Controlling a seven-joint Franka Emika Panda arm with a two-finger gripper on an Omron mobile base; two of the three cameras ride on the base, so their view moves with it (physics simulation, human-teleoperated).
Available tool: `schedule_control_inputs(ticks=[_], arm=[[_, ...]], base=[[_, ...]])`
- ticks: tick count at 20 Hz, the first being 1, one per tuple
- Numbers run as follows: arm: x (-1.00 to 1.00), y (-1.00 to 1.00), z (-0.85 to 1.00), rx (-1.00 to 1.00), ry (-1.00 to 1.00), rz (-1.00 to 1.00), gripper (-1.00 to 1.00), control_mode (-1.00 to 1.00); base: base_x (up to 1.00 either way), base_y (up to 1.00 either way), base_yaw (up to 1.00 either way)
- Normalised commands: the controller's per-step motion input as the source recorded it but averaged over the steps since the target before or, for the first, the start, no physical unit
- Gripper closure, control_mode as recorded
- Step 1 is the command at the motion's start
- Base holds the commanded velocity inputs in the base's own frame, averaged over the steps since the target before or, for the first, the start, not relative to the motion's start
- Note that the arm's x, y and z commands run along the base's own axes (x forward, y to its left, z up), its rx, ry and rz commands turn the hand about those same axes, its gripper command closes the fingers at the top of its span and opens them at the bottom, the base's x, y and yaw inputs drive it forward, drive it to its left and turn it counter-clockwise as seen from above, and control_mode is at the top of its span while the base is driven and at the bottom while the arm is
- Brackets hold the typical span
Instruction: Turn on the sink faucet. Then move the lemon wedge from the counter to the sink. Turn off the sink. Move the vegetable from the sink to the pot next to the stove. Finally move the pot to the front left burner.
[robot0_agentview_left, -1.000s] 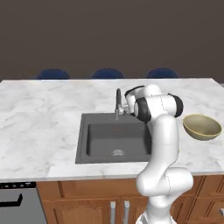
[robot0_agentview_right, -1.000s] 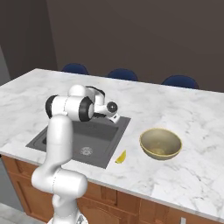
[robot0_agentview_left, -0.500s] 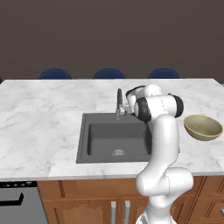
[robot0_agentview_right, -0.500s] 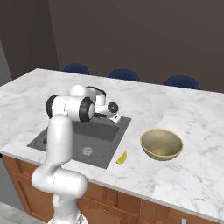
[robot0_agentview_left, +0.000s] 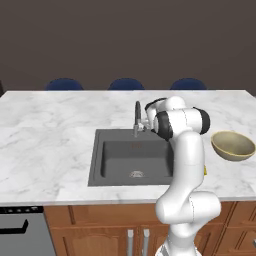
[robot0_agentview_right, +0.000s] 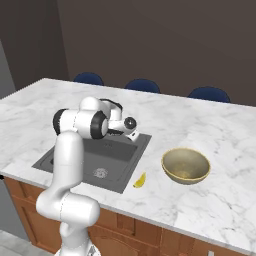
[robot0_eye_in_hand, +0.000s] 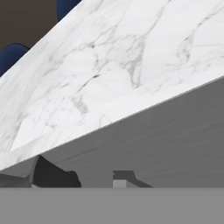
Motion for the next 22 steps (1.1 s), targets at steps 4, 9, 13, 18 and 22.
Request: schedule_control_inputs(ticks=[4,9,13,18,22], arm=[[-0.31,-1.00,-0.80,0.19,0.00,-0.03,1.00,-1.00],[-0.25,-1.00,-0.84,0.22,0.00,-0.01,1.00,-1.00],[-0.24,-1.00,-0.89,0.27,0.00,0.00,1.00,-1.00],[-0.23,-1.00,-0.92,0.29,0.00,0.00,1.00,-1.00],[-0.23,-1.00,-0.89,0.28,0.00,0.00,1.00,-1.00]], base=[[0.00,0.00,0.00],[0.00,0.00,0.00],[0.00,0.00,0.00],[0.00,0.00,0.00],[0.00,0.00,0.00]])
